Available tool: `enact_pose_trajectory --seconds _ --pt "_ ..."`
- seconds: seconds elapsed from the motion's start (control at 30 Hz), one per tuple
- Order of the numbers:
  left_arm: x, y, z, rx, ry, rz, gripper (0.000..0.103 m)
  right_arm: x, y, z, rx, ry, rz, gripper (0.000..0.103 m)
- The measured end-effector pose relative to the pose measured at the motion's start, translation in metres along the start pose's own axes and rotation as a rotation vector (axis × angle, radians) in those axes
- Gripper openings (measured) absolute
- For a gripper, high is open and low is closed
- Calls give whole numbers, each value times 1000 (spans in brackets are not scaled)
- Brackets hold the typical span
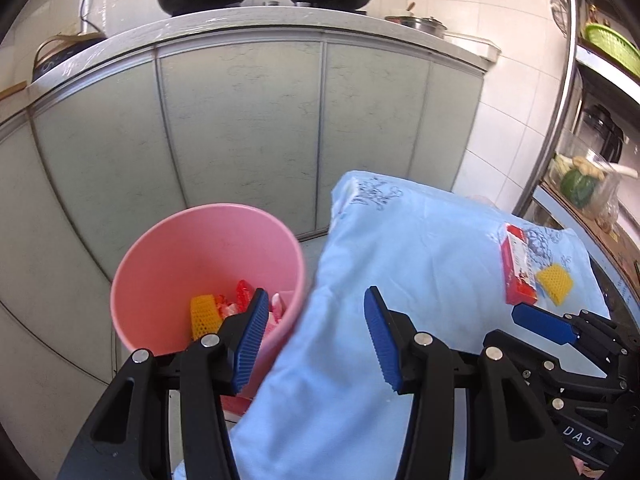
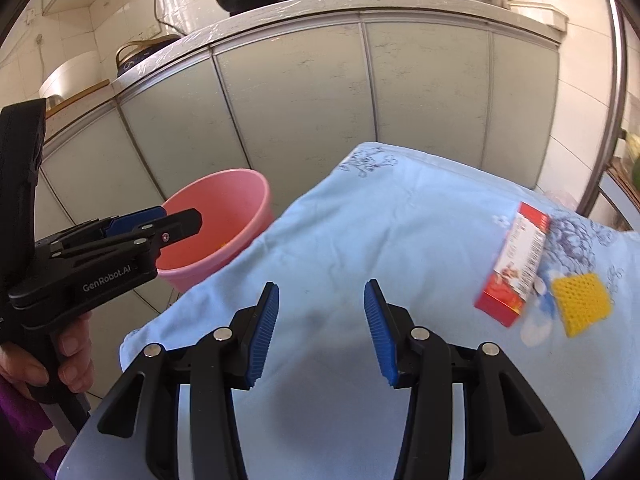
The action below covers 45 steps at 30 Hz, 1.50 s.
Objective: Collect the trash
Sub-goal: 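Move both open tools back toward the red box and yellow foam net, then grasp the red medicine box with the left tool while the right tool grasps the yellow foam net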
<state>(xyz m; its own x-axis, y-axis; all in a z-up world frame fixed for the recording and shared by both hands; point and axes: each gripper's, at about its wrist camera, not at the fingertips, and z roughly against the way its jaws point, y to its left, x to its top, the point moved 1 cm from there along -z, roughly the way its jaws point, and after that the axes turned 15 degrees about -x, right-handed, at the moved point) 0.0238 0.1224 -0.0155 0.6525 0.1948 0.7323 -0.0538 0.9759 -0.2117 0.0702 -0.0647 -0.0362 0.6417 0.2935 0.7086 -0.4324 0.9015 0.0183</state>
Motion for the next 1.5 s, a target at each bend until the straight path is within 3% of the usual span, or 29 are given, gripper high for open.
enact_pose_trajectory --seconds 0.73,1.1,1.5 --pt "7 -118 -52 -198 121 -204 50 -40 -103 18 -153 -1 -194 45" --pt "17 -173 -111 -350 248 -248 56 -57 -156 13 -228 34 -337 45" --pt "18 -205 -183 -296 338 -317 59 -65 -175 5 -240 59 -394 45"
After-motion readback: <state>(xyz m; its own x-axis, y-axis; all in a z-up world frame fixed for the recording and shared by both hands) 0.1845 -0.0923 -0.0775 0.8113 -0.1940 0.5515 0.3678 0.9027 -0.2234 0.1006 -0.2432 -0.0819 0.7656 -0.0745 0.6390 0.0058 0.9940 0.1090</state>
